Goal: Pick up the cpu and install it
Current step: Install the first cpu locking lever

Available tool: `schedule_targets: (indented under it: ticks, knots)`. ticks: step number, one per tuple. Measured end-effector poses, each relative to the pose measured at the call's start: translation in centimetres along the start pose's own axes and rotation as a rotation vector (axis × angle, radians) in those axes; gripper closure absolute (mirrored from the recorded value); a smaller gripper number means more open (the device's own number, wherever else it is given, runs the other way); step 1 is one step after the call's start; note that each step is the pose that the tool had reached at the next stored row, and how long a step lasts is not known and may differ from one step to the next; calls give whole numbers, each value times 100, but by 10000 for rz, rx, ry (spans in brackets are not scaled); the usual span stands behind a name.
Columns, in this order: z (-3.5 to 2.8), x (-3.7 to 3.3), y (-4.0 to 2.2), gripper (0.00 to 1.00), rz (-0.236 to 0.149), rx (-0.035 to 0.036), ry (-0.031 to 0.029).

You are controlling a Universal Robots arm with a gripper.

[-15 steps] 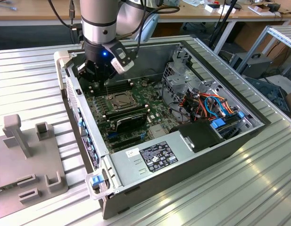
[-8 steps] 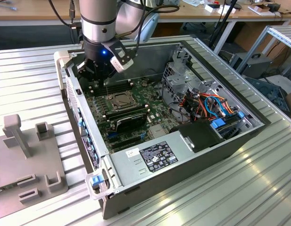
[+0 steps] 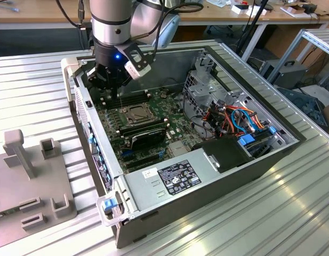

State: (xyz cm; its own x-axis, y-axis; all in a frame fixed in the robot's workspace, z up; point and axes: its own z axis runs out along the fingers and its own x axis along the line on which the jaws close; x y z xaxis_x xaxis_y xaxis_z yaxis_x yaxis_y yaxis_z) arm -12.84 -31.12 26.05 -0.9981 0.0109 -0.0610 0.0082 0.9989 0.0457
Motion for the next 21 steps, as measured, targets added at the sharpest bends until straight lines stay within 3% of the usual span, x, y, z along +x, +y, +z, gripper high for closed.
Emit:
schedule_targets:
  ticks: [4,8,17,21]
  knots:
    - [0,-10,0,89,-2,-3,-1]
    - [2,-25,2,89,4,-99,-6]
    - [8,-130,8,89,4,-103,-6]
    - [14,-211,8,89,5,-105,-8]
